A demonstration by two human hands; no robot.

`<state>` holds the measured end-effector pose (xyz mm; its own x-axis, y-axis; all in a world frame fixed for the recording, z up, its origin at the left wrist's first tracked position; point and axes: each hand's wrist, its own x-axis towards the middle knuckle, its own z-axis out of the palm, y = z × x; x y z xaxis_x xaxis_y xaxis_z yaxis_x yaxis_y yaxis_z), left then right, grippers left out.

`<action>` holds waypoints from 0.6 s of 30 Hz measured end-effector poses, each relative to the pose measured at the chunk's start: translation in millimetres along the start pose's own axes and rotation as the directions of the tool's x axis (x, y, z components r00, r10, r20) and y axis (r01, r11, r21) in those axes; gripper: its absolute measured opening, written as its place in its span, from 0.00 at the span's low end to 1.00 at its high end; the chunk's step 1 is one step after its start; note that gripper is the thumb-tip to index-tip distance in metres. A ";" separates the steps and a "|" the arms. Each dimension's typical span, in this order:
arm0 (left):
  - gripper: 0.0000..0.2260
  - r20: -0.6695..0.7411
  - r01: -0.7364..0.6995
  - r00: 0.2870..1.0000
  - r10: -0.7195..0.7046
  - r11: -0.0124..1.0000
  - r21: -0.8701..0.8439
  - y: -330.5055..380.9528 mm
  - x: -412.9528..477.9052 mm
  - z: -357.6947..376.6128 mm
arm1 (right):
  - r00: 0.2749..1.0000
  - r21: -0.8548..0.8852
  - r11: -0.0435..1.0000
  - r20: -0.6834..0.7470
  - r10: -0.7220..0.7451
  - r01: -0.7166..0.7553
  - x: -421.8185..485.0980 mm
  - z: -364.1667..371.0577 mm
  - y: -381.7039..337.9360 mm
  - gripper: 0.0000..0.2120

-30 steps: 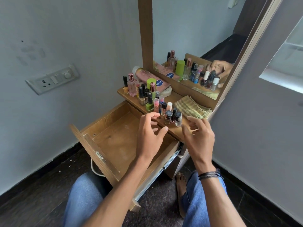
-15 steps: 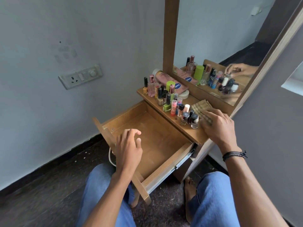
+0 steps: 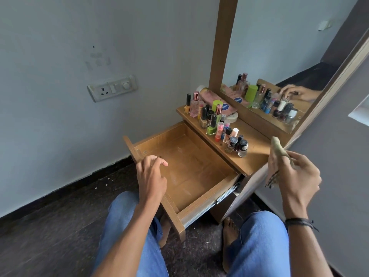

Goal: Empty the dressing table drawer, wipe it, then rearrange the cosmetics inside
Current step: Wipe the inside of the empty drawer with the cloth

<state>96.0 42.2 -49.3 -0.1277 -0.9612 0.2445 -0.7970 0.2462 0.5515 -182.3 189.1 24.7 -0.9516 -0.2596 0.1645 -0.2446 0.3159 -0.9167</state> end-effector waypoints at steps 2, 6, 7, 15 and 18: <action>0.25 0.003 0.003 1.000 -0.003 1.000 0.026 0.1 0.4 -0.4 | 1.000 0.076 0.997 0.000 0.024 -0.024 -16.7 -10.0 -4.4 0.10; 0.23 -0.005 0.011 1.000 -0.011 0.999 0.051 1.6 1.9 -0.1 | 0.995 0.197 0.976 0.050 0.089 -0.098 -44.6 -15.7 -1.8 0.09; 0.23 -0.012 0.019 1.000 -0.018 0.999 0.041 1.5 2.3 -0.4 | 0.991 0.241 0.962 0.074 0.111 -0.126 -51.1 -14.7 -1.3 0.08; 0.22 -0.040 0.237 0.966 -0.255 0.937 -0.258 -11.6 25.3 -20.2 | 0.904 0.320 0.917 0.419 0.088 -0.237 -101.7 27.1 -11.6 0.10; 0.18 -0.035 0.330 0.930 -0.366 0.872 -0.362 -22.3 36.4 -22.4 | 0.854 0.284 0.937 0.520 0.026 -0.202 -108.0 56.6 -23.5 0.09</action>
<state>122.3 4.5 -34.8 0.1939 -0.9796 0.0529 -0.5232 -0.0576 0.8502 -63.2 158.1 7.9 -0.7219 -0.6882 -0.0726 0.0154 0.0889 -0.9959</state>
